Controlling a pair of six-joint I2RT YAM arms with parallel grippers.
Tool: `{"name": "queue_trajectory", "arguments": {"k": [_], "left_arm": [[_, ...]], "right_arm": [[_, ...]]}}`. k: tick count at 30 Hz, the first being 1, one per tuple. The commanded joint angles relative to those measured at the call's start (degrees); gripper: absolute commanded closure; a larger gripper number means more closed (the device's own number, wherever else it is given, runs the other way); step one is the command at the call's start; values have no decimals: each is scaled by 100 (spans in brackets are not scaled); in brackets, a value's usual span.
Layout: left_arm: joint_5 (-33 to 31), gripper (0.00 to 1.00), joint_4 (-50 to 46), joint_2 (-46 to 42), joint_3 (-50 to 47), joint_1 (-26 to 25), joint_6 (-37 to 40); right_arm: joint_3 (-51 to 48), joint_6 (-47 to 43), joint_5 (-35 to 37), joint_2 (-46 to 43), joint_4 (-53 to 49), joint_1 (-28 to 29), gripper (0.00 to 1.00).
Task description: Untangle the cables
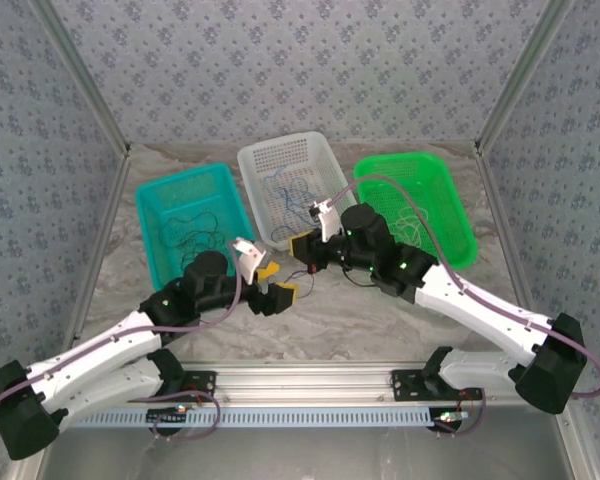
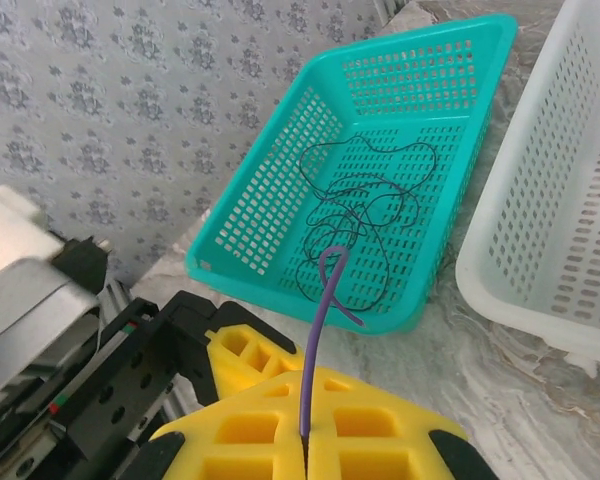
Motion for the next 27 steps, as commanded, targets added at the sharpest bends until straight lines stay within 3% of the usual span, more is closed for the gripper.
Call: {"name": "queue_trajectory", "arguments": {"k": [1,7,18,27], "left_arm": [[-87,15,552,58,242,-123,573],[-27,20,503,341,493,-381,1081],[150,68,375,570,674,-445,1272],[200,91,375,556,675,-458,1231]], "right_arm": [[228,460,-291,-71,-226,-36,100],[247,868,-461,-115,-142,-99,100],[205,1318,-770,-321,-108,-297,100],[133,1455,-885,-396,-75,-444,100]]}}
